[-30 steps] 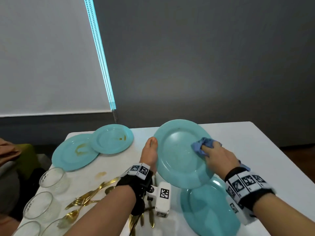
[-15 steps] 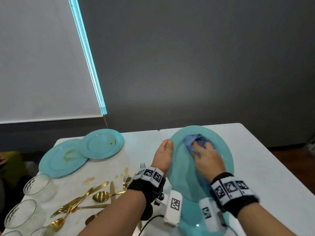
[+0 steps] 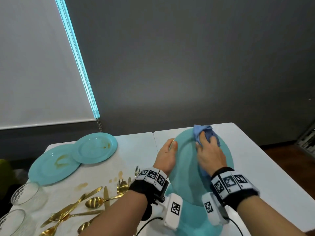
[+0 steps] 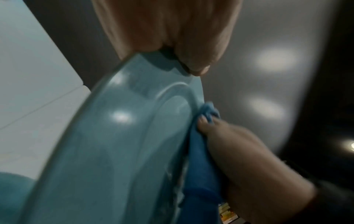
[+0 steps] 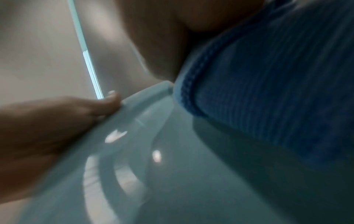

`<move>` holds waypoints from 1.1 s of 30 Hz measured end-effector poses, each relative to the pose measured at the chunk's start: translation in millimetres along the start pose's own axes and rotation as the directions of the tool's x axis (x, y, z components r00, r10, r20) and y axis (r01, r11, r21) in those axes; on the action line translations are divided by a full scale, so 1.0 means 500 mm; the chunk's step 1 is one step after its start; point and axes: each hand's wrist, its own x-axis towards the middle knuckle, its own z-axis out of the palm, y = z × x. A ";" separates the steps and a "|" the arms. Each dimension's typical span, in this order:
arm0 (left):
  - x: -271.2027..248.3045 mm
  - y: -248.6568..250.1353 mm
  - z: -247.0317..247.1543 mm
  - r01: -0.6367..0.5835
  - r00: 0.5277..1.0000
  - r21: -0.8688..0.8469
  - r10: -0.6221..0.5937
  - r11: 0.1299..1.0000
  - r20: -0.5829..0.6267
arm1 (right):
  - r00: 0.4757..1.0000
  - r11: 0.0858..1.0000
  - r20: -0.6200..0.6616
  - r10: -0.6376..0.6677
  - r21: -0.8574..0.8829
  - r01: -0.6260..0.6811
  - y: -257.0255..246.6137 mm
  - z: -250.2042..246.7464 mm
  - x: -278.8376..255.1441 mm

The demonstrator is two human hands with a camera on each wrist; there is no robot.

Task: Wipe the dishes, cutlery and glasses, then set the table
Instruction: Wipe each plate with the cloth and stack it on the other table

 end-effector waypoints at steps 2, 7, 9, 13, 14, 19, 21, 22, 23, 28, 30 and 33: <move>0.007 0.003 0.005 -0.016 1.000 0.003 0.016 1.000 -0.007 | 0.987 0.991 0.087 -0.134 0.028 0.132 -0.030 0.026 -0.030; 0.010 0.000 -0.030 0.026 0.999 -0.089 -0.029 0.996 -0.036 | 0.988 0.993 0.118 0.096 -0.077 -0.087 0.058 0.000 -0.004; 0.007 0.000 -0.030 0.020 1.000 -0.117 -0.022 0.993 -0.020 | 0.960 0.957 0.019 0.278 0.080 -0.279 0.085 -0.017 0.021; 0.007 -0.004 -0.012 -0.011 0.999 -0.044 0.013 0.999 0.047 | 0.990 0.983 -0.009 0.143 0.113 -0.141 0.021 0.017 0.020; 0.009 -0.002 -0.008 -0.020 0.999 -0.029 0.021 0.999 0.050 | 0.999 0.993 -0.007 0.032 0.111 -0.031 -0.004 0.033 0.009; 0.021 -0.021 -0.027 0.040 0.998 -0.117 -0.046 0.992 -0.047 | 0.940 0.954 0.176 -0.291 0.124 0.273 -0.043 0.111 -0.082; 0.021 -0.030 -0.051 0.065 0.992 -0.148 -0.080 0.987 -0.094 | 0.865 0.908 0.280 -0.416 0.083 0.410 -0.012 0.131 -0.118; 0.020 -0.032 -0.063 0.073 0.989 -0.134 -0.089 0.988 -0.115 | 0.833 0.888 0.335 -0.441 0.028 0.459 0.012 0.139 -0.126; 0.020 -0.038 -0.075 0.080 0.986 -0.125 -0.096 0.989 -0.133 | 0.810 0.880 0.400 -0.429 -0.019 0.475 0.039 0.139 -0.126; 0.003 -0.056 -0.104 0.173 0.971 -0.194 -0.201 0.966 -0.133 | 0.927 0.918 0.353 -0.124 -0.314 0.243 0.132 0.071 -0.067; -0.009 -0.058 -0.089 0.197 0.973 -0.240 -0.220 0.951 -0.074 | 0.966 0.958 0.254 -0.048 -0.262 0.117 0.115 0.056 -0.036; -0.021 -0.056 -0.059 0.237 0.971 -0.272 -0.237 0.933 0.033 | 0.972 0.984 0.207 -0.107 -0.119 0.134 0.048 0.071 -0.015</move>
